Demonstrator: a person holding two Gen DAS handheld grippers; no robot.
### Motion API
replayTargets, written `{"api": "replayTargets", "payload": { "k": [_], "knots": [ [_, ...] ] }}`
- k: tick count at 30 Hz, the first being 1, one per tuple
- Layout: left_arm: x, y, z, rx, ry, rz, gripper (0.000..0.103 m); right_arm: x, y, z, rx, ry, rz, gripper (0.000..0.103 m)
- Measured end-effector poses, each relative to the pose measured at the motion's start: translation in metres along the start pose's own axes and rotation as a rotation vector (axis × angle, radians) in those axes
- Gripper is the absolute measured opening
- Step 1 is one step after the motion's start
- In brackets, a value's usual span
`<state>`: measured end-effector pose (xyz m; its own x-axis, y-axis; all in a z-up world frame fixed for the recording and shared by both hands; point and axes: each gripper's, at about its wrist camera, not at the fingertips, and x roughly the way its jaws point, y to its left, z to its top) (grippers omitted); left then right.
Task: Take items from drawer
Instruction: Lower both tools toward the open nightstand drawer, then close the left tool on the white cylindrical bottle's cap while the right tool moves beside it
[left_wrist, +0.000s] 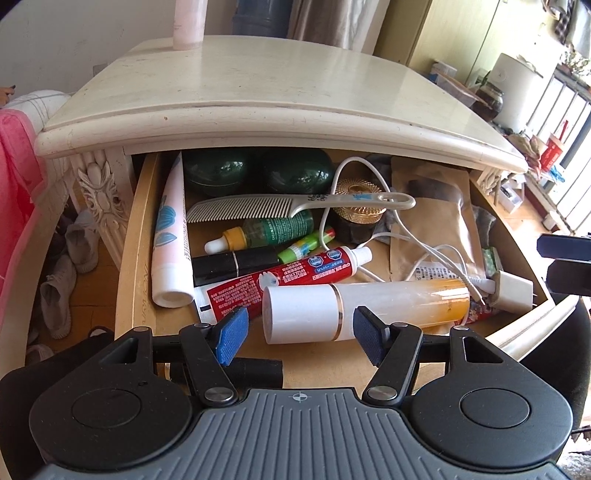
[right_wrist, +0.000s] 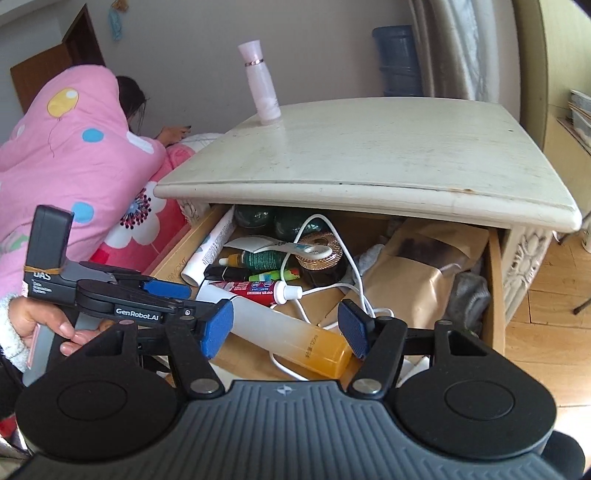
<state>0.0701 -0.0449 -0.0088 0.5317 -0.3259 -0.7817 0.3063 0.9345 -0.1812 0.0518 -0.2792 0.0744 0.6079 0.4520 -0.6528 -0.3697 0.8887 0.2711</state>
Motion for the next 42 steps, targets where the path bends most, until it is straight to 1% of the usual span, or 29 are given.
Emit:
{"api": "replayTargets", "payload": {
  "k": [2, 7, 10, 13, 14, 15, 19, 22, 25, 32, 42],
  "knots": [
    [0.002, 0.004, 0.002, -0.011, 0.013, -0.020, 0.066, 0.027, -0.003, 0.012, -0.039, 0.055, 0.022, 0.061],
    [0.008, 0.010, 0.004, 0.000, 0.047, -0.049, 0.066, 0.068, -0.003, 0.025, -0.143, 0.163, 0.069, 0.057],
    [0.010, 0.016, 0.005, -0.014, 0.058, -0.065, 0.066, 0.081, -0.004, 0.027, -0.191, 0.206, 0.099, 0.057],
    [0.012, 0.021, 0.007, -0.048, 0.052, -0.071, 0.066, 0.089, -0.005, 0.026, -0.229, 0.247, 0.122, 0.055],
    [0.012, 0.023, 0.008, -0.062, 0.049, -0.070, 0.064, 0.092, -0.005, 0.026, -0.242, 0.261, 0.129, 0.055],
    [0.013, 0.025, 0.009, -0.075, 0.048, -0.073, 0.063, 0.094, -0.004, 0.025, -0.253, 0.271, 0.133, 0.055],
    [0.017, 0.031, 0.012, -0.117, 0.056, -0.123, 0.055, 0.097, 0.002, 0.024, -0.294, 0.297, 0.150, 0.054],
    [0.018, 0.030, 0.013, -0.116, 0.059, -0.138, 0.053, 0.099, 0.008, 0.026, -0.327, 0.311, 0.166, 0.054],
    [0.020, 0.029, 0.015, -0.126, 0.061, -0.159, 0.046, 0.103, 0.013, 0.026, -0.367, 0.334, 0.174, 0.054],
    [0.020, 0.034, 0.016, -0.150, 0.060, -0.171, 0.041, 0.119, 0.029, 0.023, -0.487, 0.398, 0.181, 0.054],
    [0.021, 0.040, 0.016, -0.176, 0.059, -0.186, 0.041, 0.144, 0.050, 0.028, -0.587, 0.482, 0.180, 0.054]
  ]
}}
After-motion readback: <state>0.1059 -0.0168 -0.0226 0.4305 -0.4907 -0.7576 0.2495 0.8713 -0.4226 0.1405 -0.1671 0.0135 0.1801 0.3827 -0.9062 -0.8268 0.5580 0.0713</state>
